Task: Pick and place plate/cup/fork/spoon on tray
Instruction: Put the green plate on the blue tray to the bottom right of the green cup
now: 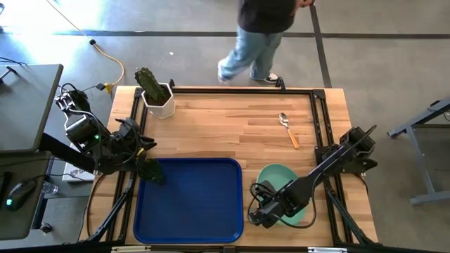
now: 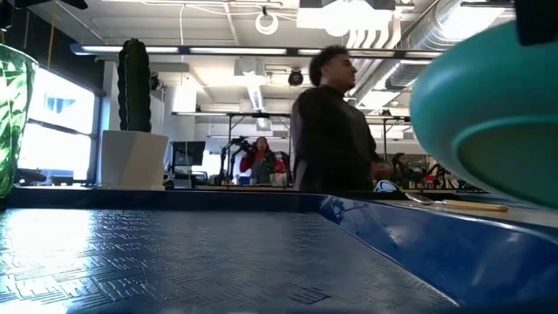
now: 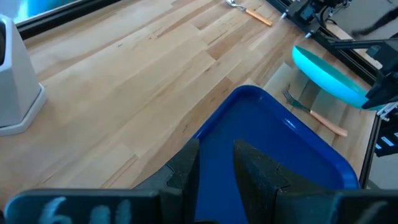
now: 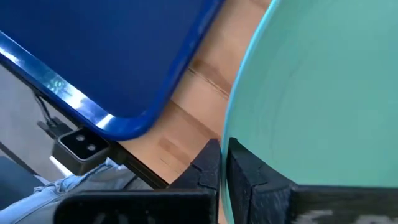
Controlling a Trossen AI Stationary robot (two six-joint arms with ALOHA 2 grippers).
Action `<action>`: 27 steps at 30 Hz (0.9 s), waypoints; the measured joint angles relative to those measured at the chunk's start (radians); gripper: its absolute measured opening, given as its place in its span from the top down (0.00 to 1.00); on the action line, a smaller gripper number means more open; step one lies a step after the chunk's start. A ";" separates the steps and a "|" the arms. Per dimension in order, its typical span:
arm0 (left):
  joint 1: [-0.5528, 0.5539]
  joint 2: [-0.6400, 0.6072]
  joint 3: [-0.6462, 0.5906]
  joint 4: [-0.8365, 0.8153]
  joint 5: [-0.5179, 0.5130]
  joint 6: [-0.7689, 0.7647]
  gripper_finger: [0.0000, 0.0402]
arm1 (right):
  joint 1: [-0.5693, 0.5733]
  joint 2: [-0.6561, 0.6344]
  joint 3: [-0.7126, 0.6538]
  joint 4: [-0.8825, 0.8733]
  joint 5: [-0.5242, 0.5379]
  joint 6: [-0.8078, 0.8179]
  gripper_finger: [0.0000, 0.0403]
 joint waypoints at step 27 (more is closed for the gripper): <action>0.000 0.000 0.000 0.023 0.004 -0.003 0.79 | -0.103 0.000 0.125 -0.009 0.054 -0.339 1.00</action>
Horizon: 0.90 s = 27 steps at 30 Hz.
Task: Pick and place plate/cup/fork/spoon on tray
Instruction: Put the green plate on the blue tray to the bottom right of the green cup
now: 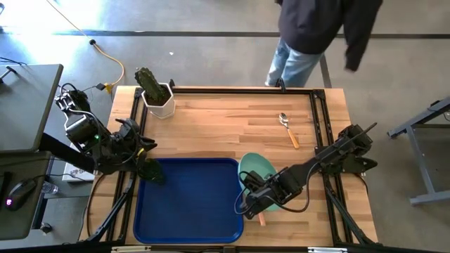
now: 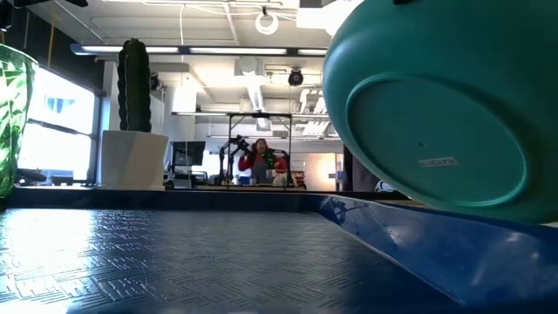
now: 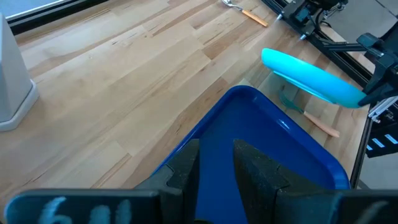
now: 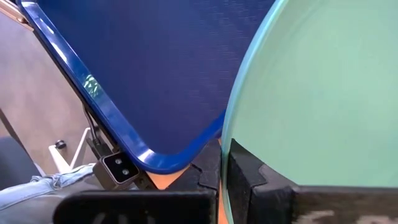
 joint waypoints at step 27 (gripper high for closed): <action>0.000 0.000 0.000 0.002 0.076 -0.079 0.79 | -0.041 0.000 0.000 0.231 0.029 -0.237 1.00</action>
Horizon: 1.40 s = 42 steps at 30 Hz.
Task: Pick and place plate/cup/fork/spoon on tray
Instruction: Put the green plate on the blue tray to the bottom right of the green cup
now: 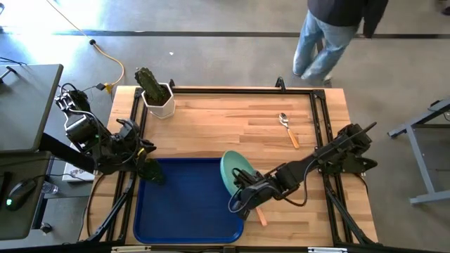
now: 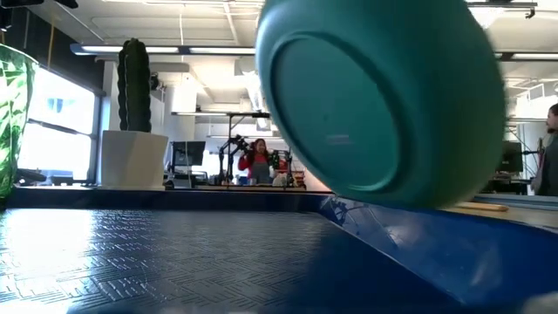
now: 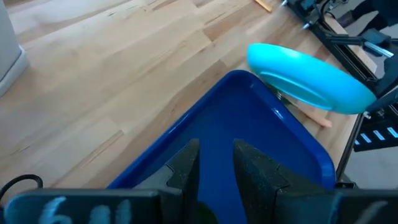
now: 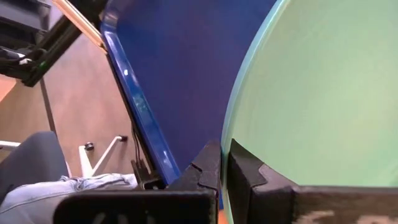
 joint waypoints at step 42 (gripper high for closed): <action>0.000 0.000 0.000 -0.003 -0.002 -0.011 0.79 | -0.072 0.022 0.195 -0.048 -0.093 -0.930 1.00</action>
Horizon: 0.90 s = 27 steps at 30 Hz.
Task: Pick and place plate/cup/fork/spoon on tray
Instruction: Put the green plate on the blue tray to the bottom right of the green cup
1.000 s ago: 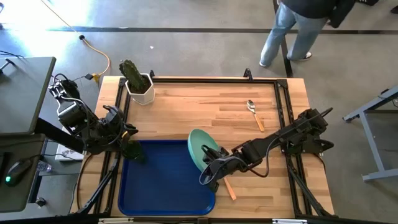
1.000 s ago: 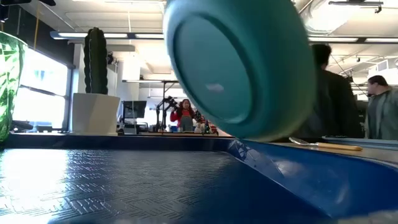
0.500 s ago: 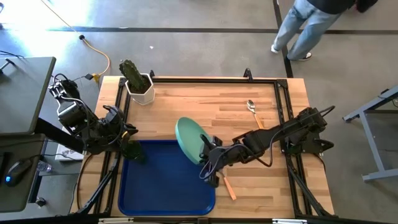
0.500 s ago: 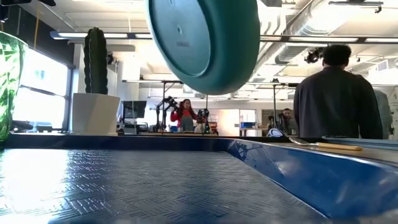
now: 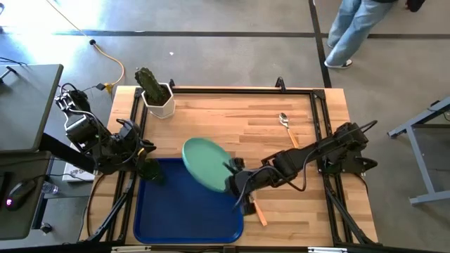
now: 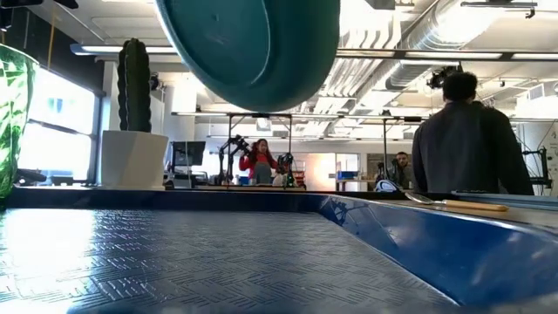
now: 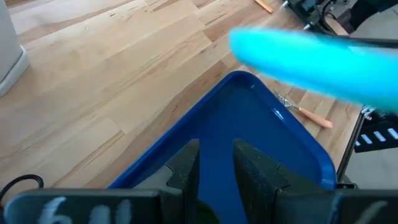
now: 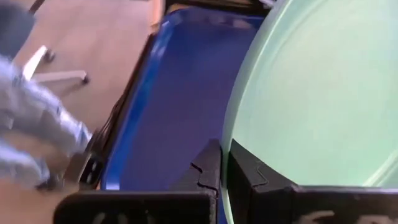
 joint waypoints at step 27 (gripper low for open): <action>0.000 0.002 0.000 0.000 0.001 -0.164 0.79 | 0.131 0.246 0.000 -0.014 0.008 -0.874 1.00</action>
